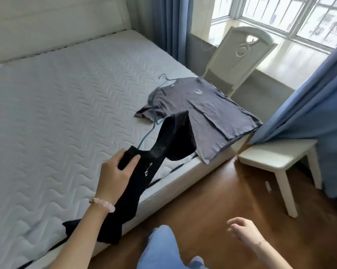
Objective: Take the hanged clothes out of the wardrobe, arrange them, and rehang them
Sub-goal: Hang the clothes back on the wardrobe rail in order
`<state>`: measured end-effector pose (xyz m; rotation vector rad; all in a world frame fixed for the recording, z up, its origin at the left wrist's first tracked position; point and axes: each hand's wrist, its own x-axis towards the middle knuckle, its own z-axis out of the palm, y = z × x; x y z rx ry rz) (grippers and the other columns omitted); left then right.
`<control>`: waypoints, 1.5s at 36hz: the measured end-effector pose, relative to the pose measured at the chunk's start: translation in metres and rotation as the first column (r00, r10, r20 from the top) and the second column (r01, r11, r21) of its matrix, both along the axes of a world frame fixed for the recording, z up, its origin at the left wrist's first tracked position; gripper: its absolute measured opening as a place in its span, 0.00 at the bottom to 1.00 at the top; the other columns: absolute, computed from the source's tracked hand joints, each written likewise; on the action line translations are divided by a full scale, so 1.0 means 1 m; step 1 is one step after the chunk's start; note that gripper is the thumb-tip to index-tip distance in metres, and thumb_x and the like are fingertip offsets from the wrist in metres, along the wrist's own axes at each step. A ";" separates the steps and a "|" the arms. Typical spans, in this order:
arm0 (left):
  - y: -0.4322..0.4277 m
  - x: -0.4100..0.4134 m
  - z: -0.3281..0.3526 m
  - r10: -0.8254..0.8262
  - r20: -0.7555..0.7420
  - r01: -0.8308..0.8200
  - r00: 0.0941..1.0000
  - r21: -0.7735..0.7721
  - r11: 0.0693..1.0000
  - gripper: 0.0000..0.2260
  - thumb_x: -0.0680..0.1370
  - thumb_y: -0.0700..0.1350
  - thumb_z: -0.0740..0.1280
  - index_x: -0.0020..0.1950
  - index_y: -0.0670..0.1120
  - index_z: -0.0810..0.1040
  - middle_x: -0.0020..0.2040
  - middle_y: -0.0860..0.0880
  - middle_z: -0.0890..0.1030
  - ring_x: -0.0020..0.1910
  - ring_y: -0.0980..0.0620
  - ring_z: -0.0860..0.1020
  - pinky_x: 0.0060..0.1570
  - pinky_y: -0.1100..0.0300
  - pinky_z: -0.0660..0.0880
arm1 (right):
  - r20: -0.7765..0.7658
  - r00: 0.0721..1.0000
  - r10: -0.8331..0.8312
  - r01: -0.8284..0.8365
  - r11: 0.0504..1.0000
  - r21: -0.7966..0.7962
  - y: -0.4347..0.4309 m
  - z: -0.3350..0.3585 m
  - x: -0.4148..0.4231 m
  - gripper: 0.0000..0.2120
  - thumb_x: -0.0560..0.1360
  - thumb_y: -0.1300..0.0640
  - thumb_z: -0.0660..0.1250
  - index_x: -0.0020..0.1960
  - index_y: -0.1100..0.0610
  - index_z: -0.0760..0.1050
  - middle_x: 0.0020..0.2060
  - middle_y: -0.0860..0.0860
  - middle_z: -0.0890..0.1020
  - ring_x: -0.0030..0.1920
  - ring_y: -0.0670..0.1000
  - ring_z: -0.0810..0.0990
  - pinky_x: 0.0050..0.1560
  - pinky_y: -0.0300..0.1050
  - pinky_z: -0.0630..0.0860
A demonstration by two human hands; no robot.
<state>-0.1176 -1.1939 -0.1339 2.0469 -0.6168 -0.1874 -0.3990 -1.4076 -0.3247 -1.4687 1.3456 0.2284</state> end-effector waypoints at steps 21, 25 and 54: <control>-0.243 0.154 -0.011 0.212 -0.201 -0.256 0.957 -0.233 0.938 0.09 0.76 0.46 0.68 0.39 0.42 0.77 0.35 0.49 0.76 0.38 0.53 0.73 0.44 0.55 0.71 | 0.104 0.991 0.081 -0.068 0.990 -0.121 -0.248 0.028 0.133 0.12 0.73 0.66 0.60 0.42 0.54 0.81 0.35 0.57 0.84 0.35 0.51 0.77 0.36 0.42 0.71; -0.277 0.228 -0.016 0.319 -0.181 -0.349 0.930 -0.173 0.921 0.11 0.76 0.47 0.68 0.34 0.46 0.74 0.33 0.50 0.75 0.34 0.54 0.72 0.43 0.54 0.70 | 0.050 0.984 0.169 -0.159 0.974 -0.161 -0.329 0.025 0.218 0.11 0.70 0.64 0.62 0.36 0.52 0.80 0.32 0.53 0.81 0.31 0.52 0.76 0.36 0.44 0.70; -0.412 0.407 -0.339 0.720 -0.472 -0.654 0.509 0.331 0.680 0.22 0.79 0.47 0.64 0.71 0.41 0.68 0.70 0.42 0.71 0.70 0.41 0.66 0.67 0.49 0.63 | -0.370 0.266 0.890 -0.871 0.058 -0.487 -0.518 -0.153 0.779 0.31 0.76 0.58 0.59 0.76 0.54 0.52 0.75 0.51 0.57 0.75 0.54 0.54 0.72 0.51 0.58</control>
